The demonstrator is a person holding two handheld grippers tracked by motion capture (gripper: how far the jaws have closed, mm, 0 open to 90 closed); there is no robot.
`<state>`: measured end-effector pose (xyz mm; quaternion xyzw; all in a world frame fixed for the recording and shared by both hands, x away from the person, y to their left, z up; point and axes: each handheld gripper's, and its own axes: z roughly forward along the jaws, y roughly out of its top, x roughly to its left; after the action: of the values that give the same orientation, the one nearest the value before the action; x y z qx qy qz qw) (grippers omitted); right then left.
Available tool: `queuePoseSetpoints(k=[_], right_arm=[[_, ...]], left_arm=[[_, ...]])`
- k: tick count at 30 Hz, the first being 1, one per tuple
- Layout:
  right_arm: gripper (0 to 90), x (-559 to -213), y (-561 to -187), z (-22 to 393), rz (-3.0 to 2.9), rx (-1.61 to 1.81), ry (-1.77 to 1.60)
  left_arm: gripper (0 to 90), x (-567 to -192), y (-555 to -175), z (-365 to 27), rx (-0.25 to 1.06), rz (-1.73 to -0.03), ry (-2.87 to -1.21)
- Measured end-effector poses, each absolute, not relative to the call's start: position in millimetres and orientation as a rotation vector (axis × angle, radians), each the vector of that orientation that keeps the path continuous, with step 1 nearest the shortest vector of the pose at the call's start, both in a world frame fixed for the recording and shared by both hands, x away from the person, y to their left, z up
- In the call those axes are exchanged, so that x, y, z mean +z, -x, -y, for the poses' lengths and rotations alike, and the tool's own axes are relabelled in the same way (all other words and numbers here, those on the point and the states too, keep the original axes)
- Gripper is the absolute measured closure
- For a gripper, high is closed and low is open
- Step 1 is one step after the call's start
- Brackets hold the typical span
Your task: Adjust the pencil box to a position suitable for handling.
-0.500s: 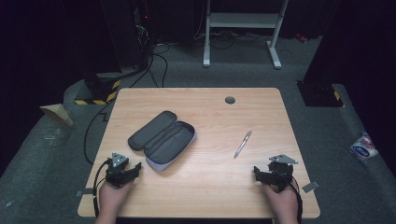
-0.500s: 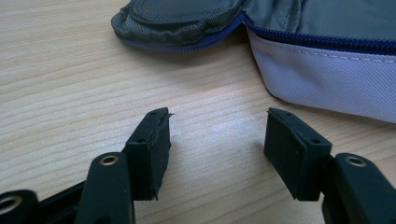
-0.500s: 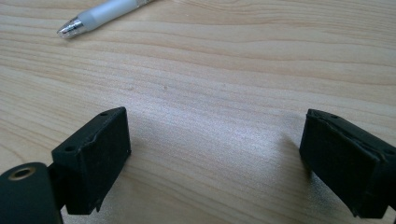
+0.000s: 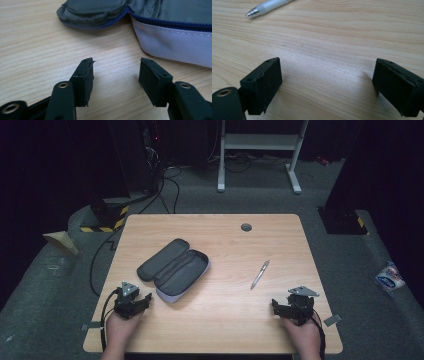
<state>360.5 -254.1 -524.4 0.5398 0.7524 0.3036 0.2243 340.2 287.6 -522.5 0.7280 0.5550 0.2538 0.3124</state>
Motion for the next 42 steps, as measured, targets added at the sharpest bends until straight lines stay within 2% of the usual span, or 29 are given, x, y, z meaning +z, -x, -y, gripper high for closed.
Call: queuePoseSetpoints(k=[15, 37, 42], right_arm=[[8.5, -524.5, -359.6, 253.9, -2.076, 0.837, -1.485], [10.4, -524.3, -359.9, 253.9, -2.066, 0.839, -1.495], [10.9, -524.2, -359.7, 253.8, -2.066, 0.840, -1.493]], left_arm=[[46.8, -505.7, -329.5, -296.0, 0.648, -1.440, -1.790], [47.1, -484.6, -321.6, -270.2, 0.675, -1.291, -1.823], [47.6, -479.9, -316.1, -264.5, 0.646, -1.260, -1.807]])
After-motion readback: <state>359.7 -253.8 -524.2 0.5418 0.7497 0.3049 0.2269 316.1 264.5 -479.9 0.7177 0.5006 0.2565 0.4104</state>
